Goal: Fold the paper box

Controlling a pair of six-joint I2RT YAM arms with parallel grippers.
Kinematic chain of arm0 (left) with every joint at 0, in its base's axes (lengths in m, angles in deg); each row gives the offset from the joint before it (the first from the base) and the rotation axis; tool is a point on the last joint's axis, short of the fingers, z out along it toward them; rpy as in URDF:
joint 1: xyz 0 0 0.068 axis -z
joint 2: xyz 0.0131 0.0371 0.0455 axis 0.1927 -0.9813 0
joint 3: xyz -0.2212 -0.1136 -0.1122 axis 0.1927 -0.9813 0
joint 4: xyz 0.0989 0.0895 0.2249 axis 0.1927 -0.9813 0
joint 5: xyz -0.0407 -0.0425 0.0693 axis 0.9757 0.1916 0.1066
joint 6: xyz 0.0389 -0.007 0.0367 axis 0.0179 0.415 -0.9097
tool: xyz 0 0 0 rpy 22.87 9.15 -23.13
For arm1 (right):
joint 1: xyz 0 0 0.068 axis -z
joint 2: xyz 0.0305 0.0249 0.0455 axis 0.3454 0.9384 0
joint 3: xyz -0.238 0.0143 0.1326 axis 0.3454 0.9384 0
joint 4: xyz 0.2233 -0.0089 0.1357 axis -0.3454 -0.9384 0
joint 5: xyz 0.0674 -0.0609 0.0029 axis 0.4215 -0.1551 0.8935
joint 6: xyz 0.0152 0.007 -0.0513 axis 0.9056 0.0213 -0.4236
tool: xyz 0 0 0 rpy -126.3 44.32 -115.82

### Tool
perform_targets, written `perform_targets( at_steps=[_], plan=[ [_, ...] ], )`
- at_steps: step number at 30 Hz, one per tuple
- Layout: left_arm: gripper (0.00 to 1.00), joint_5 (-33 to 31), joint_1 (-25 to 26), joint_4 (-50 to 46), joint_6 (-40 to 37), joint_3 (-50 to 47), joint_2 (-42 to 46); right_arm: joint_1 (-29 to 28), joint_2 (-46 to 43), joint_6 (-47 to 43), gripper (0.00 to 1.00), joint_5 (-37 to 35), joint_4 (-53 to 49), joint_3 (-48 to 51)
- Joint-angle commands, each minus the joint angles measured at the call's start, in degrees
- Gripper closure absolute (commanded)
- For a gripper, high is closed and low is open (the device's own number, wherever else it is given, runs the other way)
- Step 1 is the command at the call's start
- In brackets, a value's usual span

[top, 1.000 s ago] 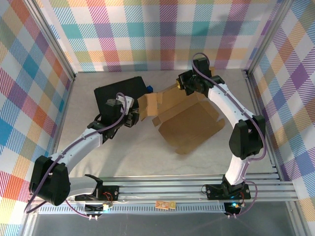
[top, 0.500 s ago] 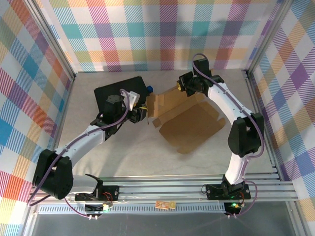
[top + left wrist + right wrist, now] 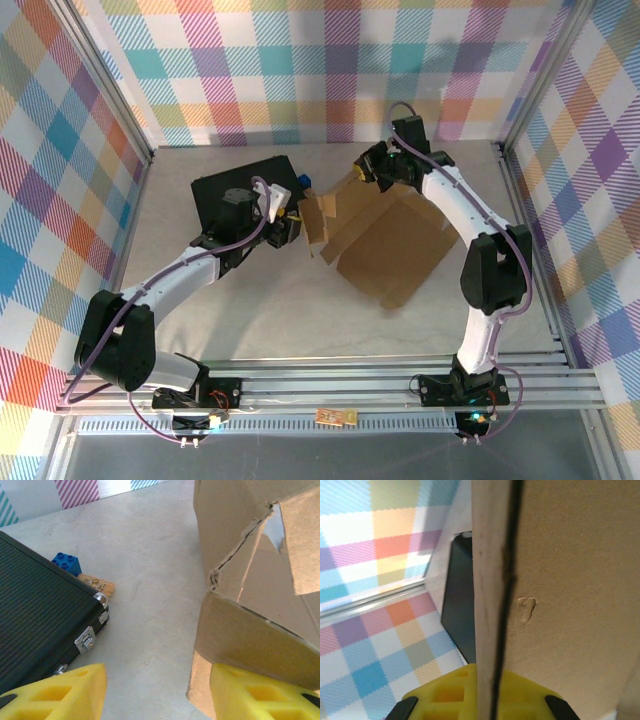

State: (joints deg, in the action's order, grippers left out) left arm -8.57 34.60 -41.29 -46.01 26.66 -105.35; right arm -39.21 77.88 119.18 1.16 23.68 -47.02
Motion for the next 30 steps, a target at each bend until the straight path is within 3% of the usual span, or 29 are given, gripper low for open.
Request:
perform_targets(
  at_steps=[1, 7, 10, 18, 23, 30],
  plan=[
    [0.44, -2.0, 0.0, -0.6, -0.6, -1.7, 1.0, 0.1, -3.0, -2.9, 1.00, 5.6, 15.1, 9.4],
    [0.44, -7.0, 0.1, -0.8, 1.0, -5.7, 4.5, 0.0, -4.5, 2.5, 1.00, 7.0, 32.5, 18.5],
    [0.43, -8.8, 0.0, -1.0, 1.5, -6.9, 5.2, 0.2, -3.1, 4.0, 1.00, 8.8, 35.7, 18.9],
    [0.43, -6.4, -0.1, -0.9, 2.5, -7.2, 3.9, 1.5, -3.4, 5.6, 1.00, 14.2, 45.3, 25.3],
    [0.43, -3.9, -0.1, 1.6, 2.5, -7.3, 2.3, 2.8, 0.0, 5.3, 1.00, 20.7, 48.8, 24.7],
    [0.45, -0.9, 1.1, 2.2, 2.4, -7.2, 1.2, 4.2, 1.5, 0.8, 1.00, 25.6, 46.1, 24.5]
  ],
)
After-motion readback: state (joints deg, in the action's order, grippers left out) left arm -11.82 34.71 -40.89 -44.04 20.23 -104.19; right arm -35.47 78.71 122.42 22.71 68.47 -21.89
